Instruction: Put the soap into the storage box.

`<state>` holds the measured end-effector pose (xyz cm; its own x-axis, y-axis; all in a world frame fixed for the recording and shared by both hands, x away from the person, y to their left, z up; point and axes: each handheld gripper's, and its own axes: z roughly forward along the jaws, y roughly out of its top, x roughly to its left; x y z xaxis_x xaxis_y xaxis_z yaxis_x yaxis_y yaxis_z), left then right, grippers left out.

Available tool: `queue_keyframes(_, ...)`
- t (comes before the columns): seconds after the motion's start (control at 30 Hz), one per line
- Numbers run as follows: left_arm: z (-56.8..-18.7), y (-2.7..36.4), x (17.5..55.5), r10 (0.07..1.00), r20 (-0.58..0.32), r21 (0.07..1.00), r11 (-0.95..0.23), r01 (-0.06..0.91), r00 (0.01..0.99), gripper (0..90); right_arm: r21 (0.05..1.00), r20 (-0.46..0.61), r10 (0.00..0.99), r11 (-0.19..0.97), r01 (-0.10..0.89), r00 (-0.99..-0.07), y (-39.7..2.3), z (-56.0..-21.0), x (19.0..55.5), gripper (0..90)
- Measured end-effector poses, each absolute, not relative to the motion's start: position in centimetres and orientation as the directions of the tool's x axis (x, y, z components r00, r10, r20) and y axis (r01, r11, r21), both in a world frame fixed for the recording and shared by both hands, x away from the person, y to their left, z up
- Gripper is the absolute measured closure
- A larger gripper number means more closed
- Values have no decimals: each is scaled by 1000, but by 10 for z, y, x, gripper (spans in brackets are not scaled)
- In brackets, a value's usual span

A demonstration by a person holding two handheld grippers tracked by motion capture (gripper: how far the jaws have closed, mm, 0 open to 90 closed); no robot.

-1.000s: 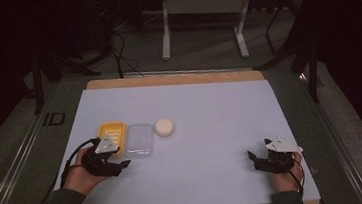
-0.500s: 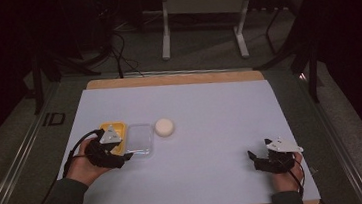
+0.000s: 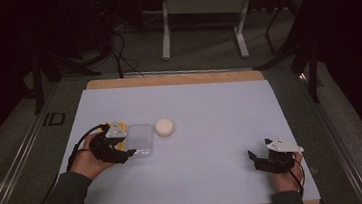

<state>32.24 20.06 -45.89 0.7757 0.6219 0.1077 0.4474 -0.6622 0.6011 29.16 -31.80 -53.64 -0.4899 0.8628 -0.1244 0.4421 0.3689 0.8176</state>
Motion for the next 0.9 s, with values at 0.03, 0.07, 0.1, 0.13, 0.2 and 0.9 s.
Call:
queue_keyframes(0.03, -458, 200, 325, 619, 108, 597, -666, 447, 778, 380, 818, -124, 863, 368, 441, -490, -318, -536, 292, 198)
queue_keyframes(0.07, -458, 199, 326, 620, 106, 598, -664, 448, 777, 380, 818, -123, 863, 367, 442, -490, -318, -536, 291, 198)
queue_keyframes(0.1, -458, 199, 326, 620, 106, 598, -664, 448, 777, 380, 818, -123, 863, 367, 442, -490, -318, -536, 292, 198)
queue_keyframes(0.13, -458, 198, 328, 618, 106, 596, -667, 448, 779, 380, 818, -122, 863, 367, 443, -490, -318, -536, 292, 199)
queue_keyframes(0.2, -457, 197, 331, 619, 104, 595, -666, 450, 779, 380, 820, -120, 864, 364, 442, -489, -318, -536, 292, 198)
queue_keyframes(0.9, -456, 179, 351, 600, 106, 561, -695, 450, 793, 381, 824, -116, 866, 358, 439, -487, -319, -536, 291, 198)
